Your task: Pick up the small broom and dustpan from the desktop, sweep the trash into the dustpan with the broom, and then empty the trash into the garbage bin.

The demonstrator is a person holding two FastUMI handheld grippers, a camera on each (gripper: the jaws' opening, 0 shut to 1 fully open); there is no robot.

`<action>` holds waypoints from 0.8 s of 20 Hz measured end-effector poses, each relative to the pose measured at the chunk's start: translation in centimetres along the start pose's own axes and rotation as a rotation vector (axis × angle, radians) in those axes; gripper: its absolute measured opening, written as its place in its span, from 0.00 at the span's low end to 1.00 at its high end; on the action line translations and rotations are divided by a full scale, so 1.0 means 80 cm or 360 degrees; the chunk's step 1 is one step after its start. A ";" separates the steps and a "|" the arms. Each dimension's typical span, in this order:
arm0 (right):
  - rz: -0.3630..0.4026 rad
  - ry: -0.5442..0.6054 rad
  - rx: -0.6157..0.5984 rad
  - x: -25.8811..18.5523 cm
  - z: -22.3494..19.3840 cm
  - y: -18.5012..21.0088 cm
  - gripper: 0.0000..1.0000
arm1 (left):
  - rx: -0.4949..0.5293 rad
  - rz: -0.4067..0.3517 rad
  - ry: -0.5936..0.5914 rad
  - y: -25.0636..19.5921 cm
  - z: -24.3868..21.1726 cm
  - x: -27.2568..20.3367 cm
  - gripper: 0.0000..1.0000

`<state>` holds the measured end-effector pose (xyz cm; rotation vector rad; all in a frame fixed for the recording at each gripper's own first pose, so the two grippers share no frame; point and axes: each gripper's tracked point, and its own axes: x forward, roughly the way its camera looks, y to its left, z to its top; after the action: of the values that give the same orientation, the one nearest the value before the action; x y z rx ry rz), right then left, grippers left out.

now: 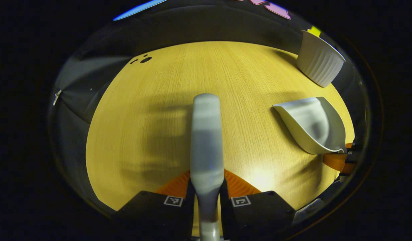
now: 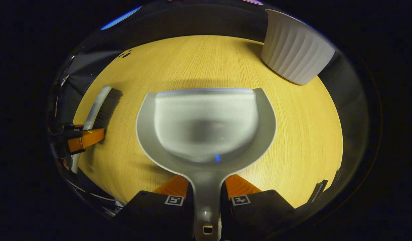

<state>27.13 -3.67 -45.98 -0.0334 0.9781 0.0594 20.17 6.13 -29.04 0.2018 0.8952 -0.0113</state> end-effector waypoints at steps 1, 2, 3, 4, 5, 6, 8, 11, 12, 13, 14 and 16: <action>0.0013 0.0016 -0.0005 0.000 -0.002 0.001 0.41 | 0.0000 0.0001 0.0005 -0.001 0.000 0.000 0.36; 0.0019 0.0023 -0.0008 -0.002 -0.003 0.001 0.38 | -0.0002 0.0004 0.0003 -0.001 0.000 -0.001 0.40; 0.0029 0.0019 -0.0007 -0.001 -0.002 0.002 0.40 | -0.0003 -0.0005 -0.0002 -0.003 -0.001 -0.001 0.41; 0.0037 0.0011 0.0000 -0.001 -0.003 0.004 0.41 | 0.0003 -0.0015 -0.0016 -0.004 0.000 -0.006 0.42; 0.0051 0.0008 0.0015 -0.002 -0.002 0.006 0.51 | 0.0008 -0.0028 -0.0036 -0.007 0.002 -0.010 0.50; 0.0073 0.0009 0.0032 -0.003 -0.003 0.011 0.49 | 0.0019 -0.0033 -0.0052 -0.011 0.004 -0.015 0.50; 0.0104 -0.0010 0.0056 -0.017 0.001 0.016 0.72 | 0.0043 -0.0036 -0.0091 -0.014 0.007 -0.029 0.81; 0.0081 -0.0083 0.0032 -0.035 0.011 0.009 1.00 | 0.0044 -0.0058 -0.0138 -0.027 0.008 -0.056 0.95; 0.0069 -0.0115 0.0023 -0.043 0.015 0.008 1.00 | 0.0043 -0.0063 -0.0156 -0.031 0.008 -0.067 0.95; 0.0056 -0.0154 0.0024 -0.051 0.020 0.004 1.00 | 0.0038 -0.0055 -0.0192 -0.032 0.011 -0.079 0.95; 0.0058 -0.0196 0.0030 -0.062 0.026 0.004 1.00 | 0.0038 -0.0046 -0.0246 -0.034 0.015 -0.093 0.95; 0.0053 -0.0304 0.0034 -0.083 0.039 -0.002 1.00 | 0.0043 -0.0029 -0.0363 -0.038 0.027 -0.120 0.96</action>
<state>26.04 -3.88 -38.73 0.0080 0.7881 0.0815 15.56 2.01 -20.81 0.2128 0.6698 -0.0625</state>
